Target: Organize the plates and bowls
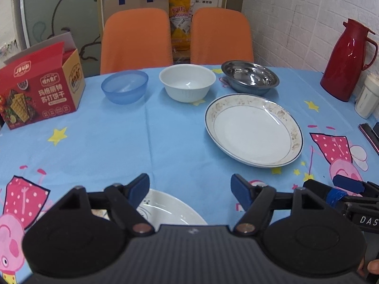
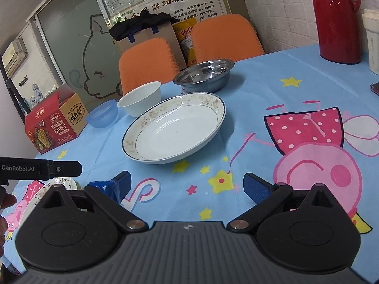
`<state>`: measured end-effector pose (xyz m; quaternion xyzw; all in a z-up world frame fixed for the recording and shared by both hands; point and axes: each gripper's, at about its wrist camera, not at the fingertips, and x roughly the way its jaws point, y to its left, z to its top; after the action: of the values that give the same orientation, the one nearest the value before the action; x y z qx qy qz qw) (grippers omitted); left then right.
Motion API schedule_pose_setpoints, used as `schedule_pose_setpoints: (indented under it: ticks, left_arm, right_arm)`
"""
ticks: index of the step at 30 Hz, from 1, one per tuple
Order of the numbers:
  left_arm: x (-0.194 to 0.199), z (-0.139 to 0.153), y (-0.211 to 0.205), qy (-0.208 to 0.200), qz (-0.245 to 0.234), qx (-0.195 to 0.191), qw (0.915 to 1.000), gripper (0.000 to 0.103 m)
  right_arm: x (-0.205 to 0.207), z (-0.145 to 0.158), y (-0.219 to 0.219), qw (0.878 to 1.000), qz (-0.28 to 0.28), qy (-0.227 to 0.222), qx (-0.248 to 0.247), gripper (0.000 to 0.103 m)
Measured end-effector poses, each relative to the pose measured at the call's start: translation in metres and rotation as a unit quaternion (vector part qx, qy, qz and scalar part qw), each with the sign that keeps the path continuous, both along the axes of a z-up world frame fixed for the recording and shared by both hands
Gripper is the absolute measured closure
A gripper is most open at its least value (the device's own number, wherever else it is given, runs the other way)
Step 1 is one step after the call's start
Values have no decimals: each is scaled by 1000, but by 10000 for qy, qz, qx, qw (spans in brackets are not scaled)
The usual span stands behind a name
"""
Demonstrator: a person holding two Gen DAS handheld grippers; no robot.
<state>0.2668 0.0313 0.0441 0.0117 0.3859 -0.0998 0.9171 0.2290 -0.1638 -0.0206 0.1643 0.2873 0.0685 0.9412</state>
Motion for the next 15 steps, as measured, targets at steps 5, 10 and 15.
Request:
schedule_pose_setpoints:
  ticks: [5, 10, 15]
  left_arm:
    - [14, 6, -5, 17, -130, -39, 9999, 29]
    - [53, 11, -17, 207, -426, -119, 9988, 29]
    - [95, 2, -25, 413, -418, -247, 9980, 29]
  right_arm:
    - [12, 8, -3, 9998, 24, -111, -137, 14]
    - [43, 17, -5, 9990, 136, -158, -389, 14]
    - [85, 16, -11, 9981, 206, 81, -570, 14]
